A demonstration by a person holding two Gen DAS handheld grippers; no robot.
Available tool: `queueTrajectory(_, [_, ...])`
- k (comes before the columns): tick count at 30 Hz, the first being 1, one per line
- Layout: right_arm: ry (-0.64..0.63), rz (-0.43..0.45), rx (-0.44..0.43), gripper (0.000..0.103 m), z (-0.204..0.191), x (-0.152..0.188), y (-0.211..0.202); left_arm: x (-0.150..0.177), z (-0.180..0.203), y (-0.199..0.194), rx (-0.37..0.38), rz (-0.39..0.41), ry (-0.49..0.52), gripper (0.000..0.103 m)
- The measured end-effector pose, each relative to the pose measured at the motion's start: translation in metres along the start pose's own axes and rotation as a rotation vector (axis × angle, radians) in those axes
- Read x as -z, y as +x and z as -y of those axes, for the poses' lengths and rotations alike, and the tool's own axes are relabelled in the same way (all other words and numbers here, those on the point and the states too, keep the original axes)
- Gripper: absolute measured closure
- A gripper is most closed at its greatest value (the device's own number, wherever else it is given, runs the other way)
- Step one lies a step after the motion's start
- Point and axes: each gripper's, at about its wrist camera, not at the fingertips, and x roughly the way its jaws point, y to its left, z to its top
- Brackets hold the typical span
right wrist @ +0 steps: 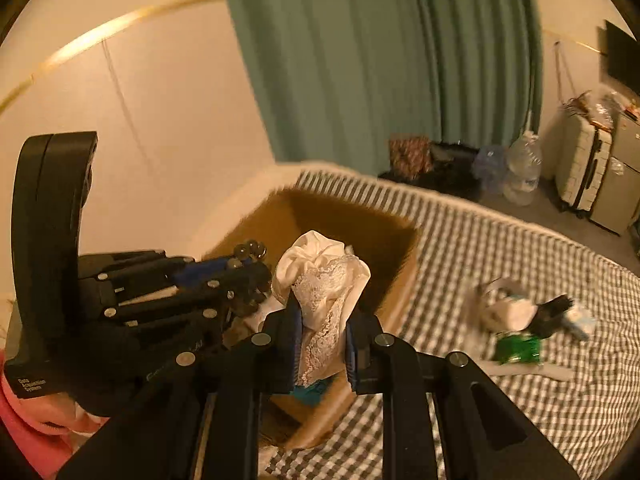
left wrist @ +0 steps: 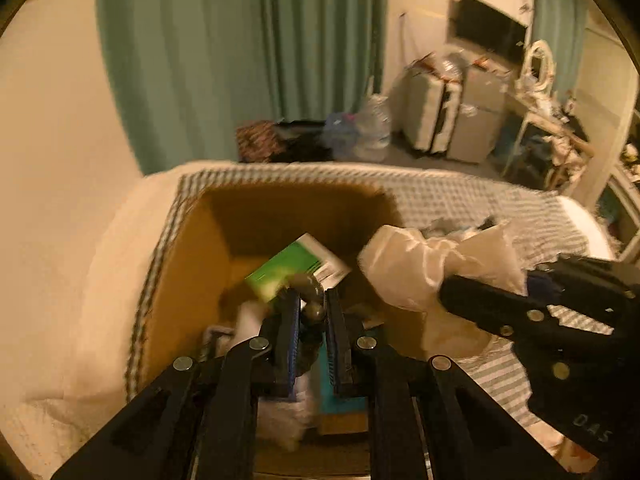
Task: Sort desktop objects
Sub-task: 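Carry the bracelet and lace fabric over the cardboard box and open both tools, then move both tools back over the remaining items on the cover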
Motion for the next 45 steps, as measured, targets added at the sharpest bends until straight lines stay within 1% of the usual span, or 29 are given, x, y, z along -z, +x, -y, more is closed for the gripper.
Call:
queueTrajectory(2, [-0.015, -0.034, 0.007, 0.083, -0.007, 0.003, 0.02, 0.005, -0.009, 0.009, -0.016, -0.018, -0.012, 0.089])
queueTrajectory(3, [-0.02, -0.039, 0.017, 0.075, -0.008, 0.004, 0.025, 0.008, -0.011, 0.009, -0.019, -0.026, -0.015, 0.081])
queueTrajectory(4, [-0.024, -0.04, 0.034, 0.057, -0.008, 0.004, 0.03, 0.006, -0.012, 0.013, -0.03, -0.032, -0.016, 0.067])
queueTrajectory(5, [-0.024, -0.037, 0.049, 0.044, -0.006, 0.004, 0.031, 0.007, -0.013, 0.015, -0.058, -0.034, -0.02, 0.055])
queueTrajectory(6, [-0.02, -0.028, 0.074, 0.036, -0.005, 0.003, 0.033, 0.007, -0.016, 0.016, -0.087, -0.032, -0.022, 0.031])
queueTrajectory(7, [-0.01, -0.005, 0.103, 0.032, -0.001, 0.001, 0.032, 0.007, -0.019, 0.014, -0.104, -0.022, -0.026, 0.019])
queueTrajectory(9, [0.013, 0.033, 0.104, 0.03, 0.006, -0.002, 0.022, 0.009, -0.019, 0.01, -0.113, -0.004, -0.033, 0.017])
queueTrajectory(11, [0.049, 0.071, 0.106, 0.027, 0.017, -0.004, 0.009, 0.007, -0.017, 0.008, -0.111, -0.013, -0.037, 0.016])
queueTrajectory(13, [0.076, 0.107, 0.115, 0.027, 0.029, -0.003, -0.006, 0.004, -0.01, 0.003, -0.114, -0.011, -0.035, 0.015])
queueTrajectory(15, [0.091, 0.125, 0.135, 0.027, 0.032, -0.002, -0.023, 0.003, 0.002, -0.006, -0.104, 0.005, -0.023, 0.014])
queueTrajectory(17, [0.104, 0.144, 0.167, 0.026, 0.044, 0.004, -0.04, 0.003, 0.021, -0.017, -0.074, 0.029, -0.002, 0.011])
queueTrajectory(19, [0.117, 0.16, 0.205, 0.023, 0.058, 0.01, -0.055, 0.001, 0.038, -0.025, -0.045, 0.049, 0.014, 0.007])
queueTrajectory(22, [0.135, 0.184, 0.267, 0.023, 0.083, 0.023, -0.081, 0.001, 0.075, -0.036, -0.004, 0.078, 0.039, 0.004])
queueTrajectory(24, [0.152, 0.199, 0.286, 0.023, 0.098, 0.034, -0.098, 0.003, 0.104, -0.037, 0.025, 0.09, 0.051, 0.003])
queueTrajectory(26, [0.176, 0.218, 0.311, 0.022, 0.123, 0.05, -0.113, 0.006, 0.132, -0.031, 0.046, 0.105, 0.05, 0.001])
queueTrajectory(28, [0.198, 0.226, 0.337, 0.022, 0.151, 0.069, -0.122, 0.01, 0.162, -0.019, 0.065, 0.107, 0.033, 0.001])
queueTrajectory(30, [0.223, 0.22, 0.356, 0.022, 0.174, 0.082, -0.124, 0.015, 0.188, 0.001, 0.088, 0.09, 0.008, 0.001])
queueTrajectory(33, [0.298, 0.185, 0.356, 0.022, 0.221, 0.107, -0.118, 0.023, 0.219, 0.039, 0.076, 0.055, -0.01, 0.001])
queueTrajectory(35, [0.325, 0.169, 0.355, 0.022, 0.244, 0.118, -0.112, 0.027, 0.232, 0.067, 0.069, 0.027, -0.012, 0.001])
queueTrajectory(38, [0.328, 0.157, 0.373, 0.022, 0.269, 0.132, -0.097, 0.027, 0.244, 0.111, 0.064, -0.029, -0.018, 0.001])
queueTrajectory(42, [0.367, 0.173, 0.378, 0.022, 0.296, 0.145, -0.07, 0.026, 0.255, 0.156, 0.077, -0.034, -0.04, 0.001])
queueTrajectory(43, [0.398, 0.172, 0.39, 0.022, 0.306, 0.151, -0.059, 0.025, 0.257, 0.162, 0.085, -0.038, -0.036, 0.001])
queueTrajectory(45, [0.417, 0.17, 0.39, 0.022, 0.311, 0.154, -0.055, 0.021, 0.263, 0.177, 0.119, -0.041, -0.025, 0.001])
